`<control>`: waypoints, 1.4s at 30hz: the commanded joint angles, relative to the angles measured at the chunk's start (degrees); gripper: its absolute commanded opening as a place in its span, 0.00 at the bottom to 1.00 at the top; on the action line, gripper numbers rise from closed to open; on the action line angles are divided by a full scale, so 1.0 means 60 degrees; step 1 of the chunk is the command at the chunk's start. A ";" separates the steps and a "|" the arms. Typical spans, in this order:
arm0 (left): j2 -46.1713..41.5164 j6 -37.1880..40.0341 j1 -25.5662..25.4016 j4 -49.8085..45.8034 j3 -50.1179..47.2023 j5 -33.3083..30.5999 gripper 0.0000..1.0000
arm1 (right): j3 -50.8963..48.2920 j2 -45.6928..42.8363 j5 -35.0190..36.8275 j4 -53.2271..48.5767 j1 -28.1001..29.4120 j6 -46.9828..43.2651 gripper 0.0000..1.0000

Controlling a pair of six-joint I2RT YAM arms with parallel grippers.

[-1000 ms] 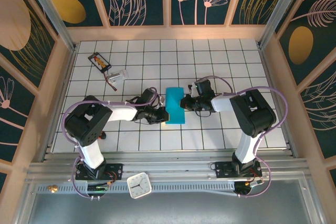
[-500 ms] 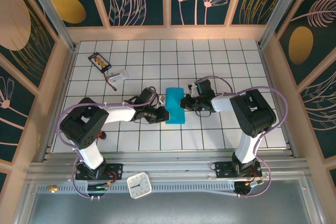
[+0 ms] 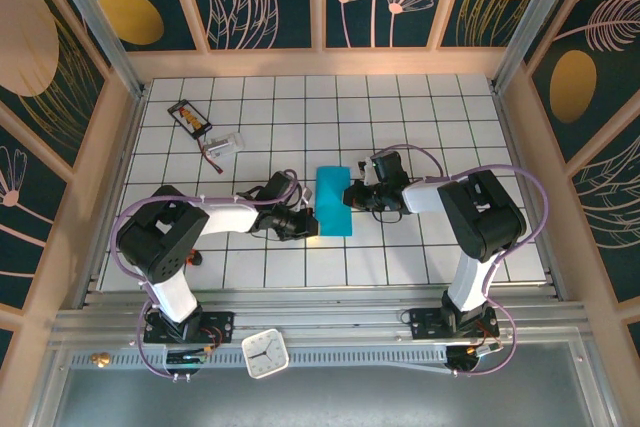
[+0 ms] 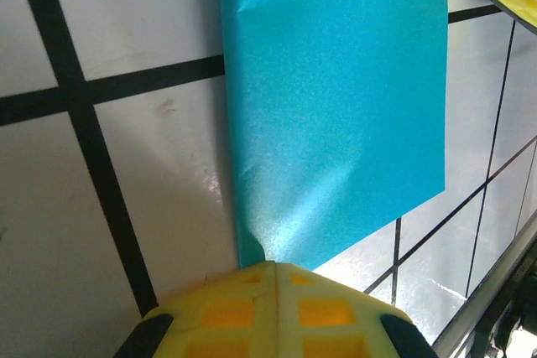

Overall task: Fold a paper plane with a square sheet of paper (pick it up from the middle)
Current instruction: First fold the square sheet of paper in half at the center of the table.

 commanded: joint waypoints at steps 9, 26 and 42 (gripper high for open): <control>-0.0388 -0.0272 -0.0009 0.0468 0.1047 -0.0162 0.13 | -0.0496 0.0591 0.1140 -0.1149 -0.0104 -0.0167 0.00; 0.2097 0.0448 0.0915 0.0045 0.2842 -0.1203 0.03 | -0.0369 0.0674 0.1126 -0.1170 -0.0119 -0.0240 0.00; 0.1865 0.1013 0.1150 -0.0549 0.3040 -0.1517 0.03 | 0.0180 0.0817 0.1024 -0.1583 -0.0121 -0.0374 0.00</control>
